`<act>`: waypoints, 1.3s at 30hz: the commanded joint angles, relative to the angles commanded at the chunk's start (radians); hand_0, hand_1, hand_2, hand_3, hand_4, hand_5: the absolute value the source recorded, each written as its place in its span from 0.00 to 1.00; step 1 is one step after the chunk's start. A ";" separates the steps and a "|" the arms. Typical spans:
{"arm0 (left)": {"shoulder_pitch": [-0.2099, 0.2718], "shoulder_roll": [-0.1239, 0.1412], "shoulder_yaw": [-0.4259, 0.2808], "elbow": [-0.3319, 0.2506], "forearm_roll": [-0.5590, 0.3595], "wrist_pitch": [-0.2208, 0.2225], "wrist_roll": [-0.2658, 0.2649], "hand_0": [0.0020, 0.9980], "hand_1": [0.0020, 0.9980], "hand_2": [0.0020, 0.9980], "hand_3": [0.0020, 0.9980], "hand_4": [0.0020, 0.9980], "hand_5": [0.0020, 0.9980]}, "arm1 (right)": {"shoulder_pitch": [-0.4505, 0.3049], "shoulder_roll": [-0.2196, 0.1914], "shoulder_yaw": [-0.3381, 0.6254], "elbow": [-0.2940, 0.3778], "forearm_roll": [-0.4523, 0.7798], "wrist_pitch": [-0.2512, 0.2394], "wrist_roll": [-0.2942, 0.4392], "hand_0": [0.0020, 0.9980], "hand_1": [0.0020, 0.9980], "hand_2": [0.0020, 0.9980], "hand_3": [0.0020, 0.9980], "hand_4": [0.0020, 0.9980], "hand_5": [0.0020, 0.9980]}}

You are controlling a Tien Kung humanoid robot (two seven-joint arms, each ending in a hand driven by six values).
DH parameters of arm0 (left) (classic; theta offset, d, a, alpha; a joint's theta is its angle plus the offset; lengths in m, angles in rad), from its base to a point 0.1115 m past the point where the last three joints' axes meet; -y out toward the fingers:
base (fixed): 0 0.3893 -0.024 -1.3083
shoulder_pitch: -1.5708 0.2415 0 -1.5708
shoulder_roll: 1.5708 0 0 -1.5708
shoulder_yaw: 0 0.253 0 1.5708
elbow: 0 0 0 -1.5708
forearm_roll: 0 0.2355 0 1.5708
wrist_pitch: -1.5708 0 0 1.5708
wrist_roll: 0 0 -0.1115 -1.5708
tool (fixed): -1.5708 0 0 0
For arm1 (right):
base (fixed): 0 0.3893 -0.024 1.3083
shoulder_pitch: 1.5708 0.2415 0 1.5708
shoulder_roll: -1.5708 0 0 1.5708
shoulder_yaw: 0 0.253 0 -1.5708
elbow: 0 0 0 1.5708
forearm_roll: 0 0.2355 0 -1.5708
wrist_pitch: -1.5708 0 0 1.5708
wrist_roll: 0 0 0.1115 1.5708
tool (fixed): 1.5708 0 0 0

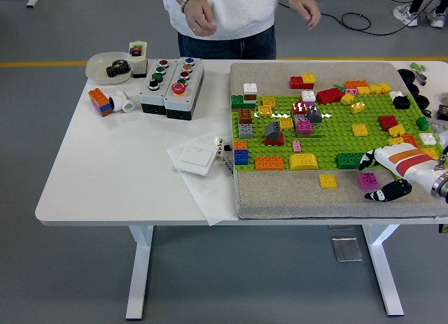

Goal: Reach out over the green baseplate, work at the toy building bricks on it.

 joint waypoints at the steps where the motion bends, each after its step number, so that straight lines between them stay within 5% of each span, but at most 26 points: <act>1: 0.000 0.000 0.000 0.000 0.000 0.000 0.000 0.86 0.89 0.88 0.74 0.74 0.65 | 0.002 0.002 -0.001 -0.005 0.002 0.001 0.000 0.61 0.61 0.64 0.66 0.95 0.27; 39: -0.002 0.003 -0.013 -0.006 0.026 0.005 0.008 0.86 0.89 0.88 0.75 0.74 0.65 | 0.031 0.035 -0.025 -0.105 0.016 -0.023 -0.004 0.56 0.56 0.58 0.56 0.78 0.19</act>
